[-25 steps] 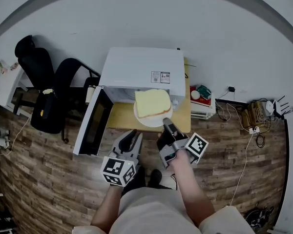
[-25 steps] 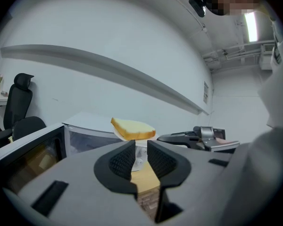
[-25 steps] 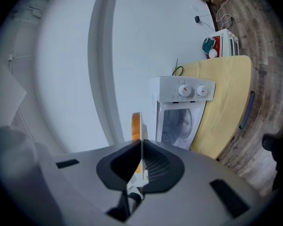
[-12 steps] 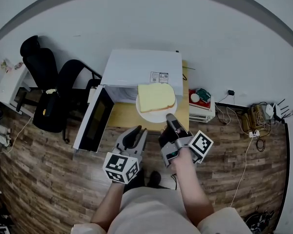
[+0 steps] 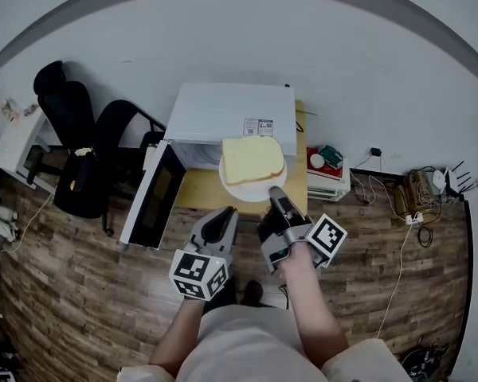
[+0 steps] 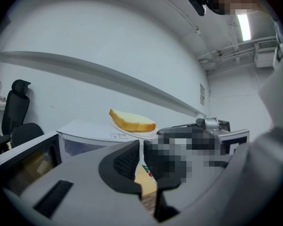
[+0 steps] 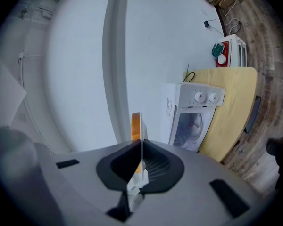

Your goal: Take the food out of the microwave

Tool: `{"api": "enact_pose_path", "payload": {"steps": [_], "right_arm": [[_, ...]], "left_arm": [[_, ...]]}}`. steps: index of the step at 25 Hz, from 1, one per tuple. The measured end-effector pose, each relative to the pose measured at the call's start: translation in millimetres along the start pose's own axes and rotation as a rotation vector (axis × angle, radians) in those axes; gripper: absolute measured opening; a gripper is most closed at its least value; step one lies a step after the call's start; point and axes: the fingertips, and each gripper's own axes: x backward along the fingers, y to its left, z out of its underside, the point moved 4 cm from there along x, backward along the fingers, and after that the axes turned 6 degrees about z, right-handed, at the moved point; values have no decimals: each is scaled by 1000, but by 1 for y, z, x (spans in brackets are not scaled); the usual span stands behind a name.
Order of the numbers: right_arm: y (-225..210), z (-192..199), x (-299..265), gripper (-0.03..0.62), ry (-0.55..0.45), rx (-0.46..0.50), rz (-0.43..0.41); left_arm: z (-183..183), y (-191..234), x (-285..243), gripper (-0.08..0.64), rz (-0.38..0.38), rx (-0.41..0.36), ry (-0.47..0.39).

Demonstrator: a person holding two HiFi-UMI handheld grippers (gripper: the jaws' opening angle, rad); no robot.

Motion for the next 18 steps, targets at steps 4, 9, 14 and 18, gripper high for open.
{"api": "enact_pose_path", "payload": {"steps": [4, 9, 14, 18], "right_arm": [[0, 1, -1, 11, 5, 4, -2], [-1, 1, -1, 11, 12, 13, -4], [-3, -1, -1, 11, 14, 19, -3], [-2, -2, -2, 11, 19, 18, -5]], "left_arm": [[-1, 1, -1, 18, -3, 0, -2], [-1, 0, -1, 14, -3, -3, -4], [0, 1, -2, 14, -2, -2, -4], [0, -1, -3, 14, -4, -2, -5]]}}
